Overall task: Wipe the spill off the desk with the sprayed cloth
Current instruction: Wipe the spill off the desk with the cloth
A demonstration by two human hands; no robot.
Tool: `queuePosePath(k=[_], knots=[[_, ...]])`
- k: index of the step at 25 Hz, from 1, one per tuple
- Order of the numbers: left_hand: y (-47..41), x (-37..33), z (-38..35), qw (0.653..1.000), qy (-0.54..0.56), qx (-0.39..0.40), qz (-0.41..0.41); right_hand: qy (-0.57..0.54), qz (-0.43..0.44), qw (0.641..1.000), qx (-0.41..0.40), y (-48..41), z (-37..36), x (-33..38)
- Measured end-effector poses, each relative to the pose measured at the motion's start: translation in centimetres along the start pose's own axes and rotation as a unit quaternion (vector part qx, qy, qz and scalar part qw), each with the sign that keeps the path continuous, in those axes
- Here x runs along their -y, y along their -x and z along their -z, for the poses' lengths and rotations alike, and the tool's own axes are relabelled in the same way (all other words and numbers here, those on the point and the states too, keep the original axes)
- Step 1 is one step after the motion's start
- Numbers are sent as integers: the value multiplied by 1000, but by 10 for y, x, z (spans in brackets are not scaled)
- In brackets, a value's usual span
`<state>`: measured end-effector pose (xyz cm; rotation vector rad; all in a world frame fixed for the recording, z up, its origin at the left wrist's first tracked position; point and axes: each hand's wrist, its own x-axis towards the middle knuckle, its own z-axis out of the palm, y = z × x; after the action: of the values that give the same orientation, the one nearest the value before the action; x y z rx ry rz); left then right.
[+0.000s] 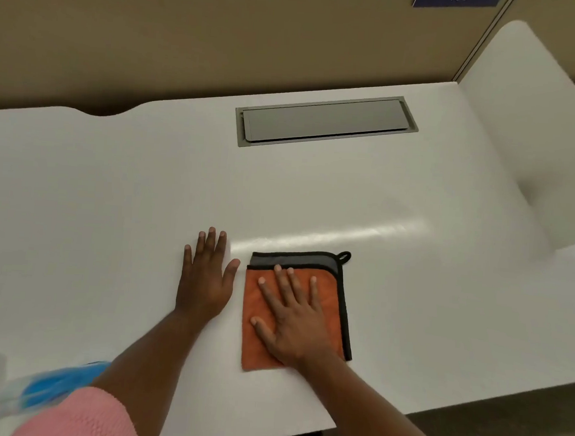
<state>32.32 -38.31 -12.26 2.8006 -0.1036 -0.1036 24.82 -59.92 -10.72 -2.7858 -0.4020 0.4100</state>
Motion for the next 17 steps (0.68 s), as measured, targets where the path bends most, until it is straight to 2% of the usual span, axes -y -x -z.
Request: queuePosePath(k=[5,11,17], knots=[[7,-42,-14,999,-4,31,-42,2,8,1000,10,25,4,-18],[-2,-70,-30,997,-26,32,-70,-1,-96,994,-55,23,23,-89],[-18,-68,-28,998,-43,7,-40,10,-156,982,-110,-12,46,-140]])
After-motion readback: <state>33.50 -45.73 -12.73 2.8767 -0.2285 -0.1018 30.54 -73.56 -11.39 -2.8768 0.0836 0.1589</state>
